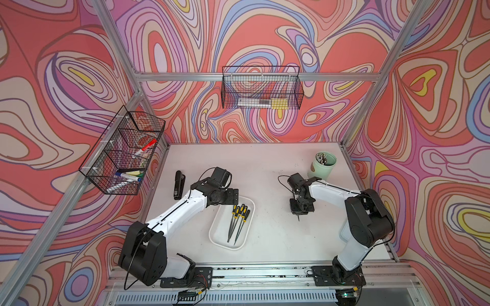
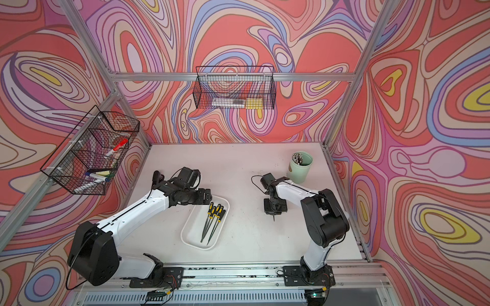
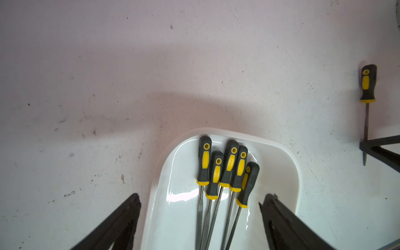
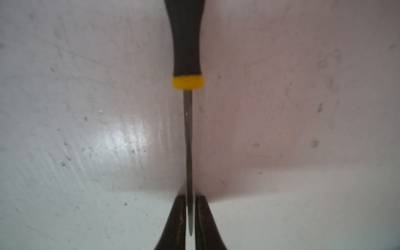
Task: Take the file tool out of the storage box
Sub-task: Place the file tool at the center of the board.
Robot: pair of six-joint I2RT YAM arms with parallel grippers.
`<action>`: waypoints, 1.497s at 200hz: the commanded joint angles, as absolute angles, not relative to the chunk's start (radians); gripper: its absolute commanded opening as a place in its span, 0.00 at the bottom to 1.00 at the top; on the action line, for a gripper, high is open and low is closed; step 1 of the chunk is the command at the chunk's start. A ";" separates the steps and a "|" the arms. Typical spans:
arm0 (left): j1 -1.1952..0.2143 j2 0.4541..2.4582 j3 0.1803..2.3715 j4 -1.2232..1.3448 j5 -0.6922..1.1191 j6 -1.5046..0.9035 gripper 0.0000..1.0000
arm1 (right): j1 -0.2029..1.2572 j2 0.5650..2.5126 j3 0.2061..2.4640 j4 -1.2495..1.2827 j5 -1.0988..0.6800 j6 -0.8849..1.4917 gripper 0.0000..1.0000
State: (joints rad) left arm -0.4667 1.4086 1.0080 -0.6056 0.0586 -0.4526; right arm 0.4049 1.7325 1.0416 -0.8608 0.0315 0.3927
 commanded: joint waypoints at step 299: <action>-0.578 1.852 1.160 -0.582 -0.092 -0.586 0.29 | 0.400 1.423 1.081 -0.741 -0.209 0.301 0.46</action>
State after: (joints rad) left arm -0.5755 1.8252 1.1496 -0.5884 -0.0818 -0.5766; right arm 0.4049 1.4342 1.0920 -0.7536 -0.1993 0.3050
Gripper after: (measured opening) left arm 0.327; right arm 0.464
